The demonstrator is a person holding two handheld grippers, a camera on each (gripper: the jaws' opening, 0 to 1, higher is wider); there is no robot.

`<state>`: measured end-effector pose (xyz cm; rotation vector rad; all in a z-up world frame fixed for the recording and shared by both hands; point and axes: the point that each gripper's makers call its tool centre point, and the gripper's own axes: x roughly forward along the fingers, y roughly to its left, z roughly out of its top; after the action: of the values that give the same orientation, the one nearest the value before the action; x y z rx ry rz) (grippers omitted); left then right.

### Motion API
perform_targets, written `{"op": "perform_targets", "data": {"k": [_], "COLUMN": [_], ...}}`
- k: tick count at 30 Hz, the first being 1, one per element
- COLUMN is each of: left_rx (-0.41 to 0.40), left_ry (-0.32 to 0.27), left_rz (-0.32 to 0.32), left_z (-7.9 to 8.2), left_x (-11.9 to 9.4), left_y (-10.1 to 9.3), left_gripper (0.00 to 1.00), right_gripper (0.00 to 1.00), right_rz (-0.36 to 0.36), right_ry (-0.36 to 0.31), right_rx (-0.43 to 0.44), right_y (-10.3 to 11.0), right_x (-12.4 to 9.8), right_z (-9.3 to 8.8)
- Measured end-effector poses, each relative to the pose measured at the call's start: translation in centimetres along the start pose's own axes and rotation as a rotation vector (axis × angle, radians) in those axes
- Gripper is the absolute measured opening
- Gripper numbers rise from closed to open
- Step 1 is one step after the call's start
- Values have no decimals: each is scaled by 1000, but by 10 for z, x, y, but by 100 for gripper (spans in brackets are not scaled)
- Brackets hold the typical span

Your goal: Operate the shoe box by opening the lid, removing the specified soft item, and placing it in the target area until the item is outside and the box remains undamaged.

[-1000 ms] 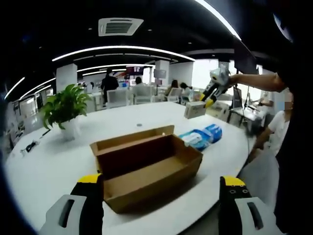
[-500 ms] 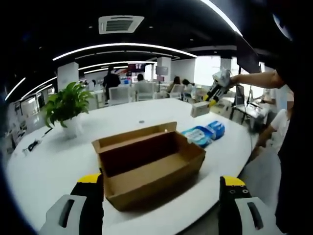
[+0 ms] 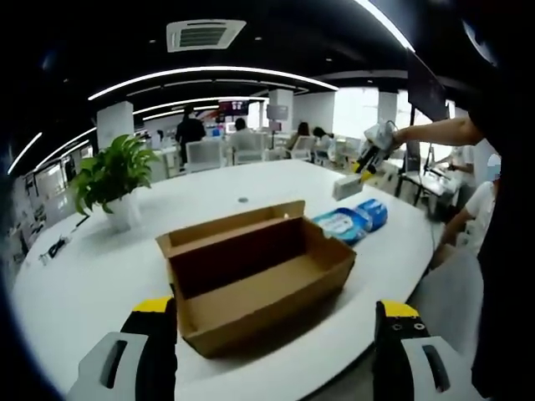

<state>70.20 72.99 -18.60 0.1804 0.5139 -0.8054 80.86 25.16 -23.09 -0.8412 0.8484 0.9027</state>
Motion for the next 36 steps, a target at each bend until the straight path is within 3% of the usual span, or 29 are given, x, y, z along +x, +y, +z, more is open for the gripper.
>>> {"op": "perform_targets", "data": {"k": [19,36], "left_rx": [-12,-21], "left_ry": [66,90], "left_rz": [-4,-2], "left_z": [-9,-13], "left_x": [13,18], "left_y": [-4,-4], "left_gripper": [98,98], "right_gripper": [16,16], "right_rz": [38,61], "right_ry": [72,140], "right_rx": [30,-17], "right_y": [-7,-11], "right_x": [31,49], "right_z": [-49,-83]}}
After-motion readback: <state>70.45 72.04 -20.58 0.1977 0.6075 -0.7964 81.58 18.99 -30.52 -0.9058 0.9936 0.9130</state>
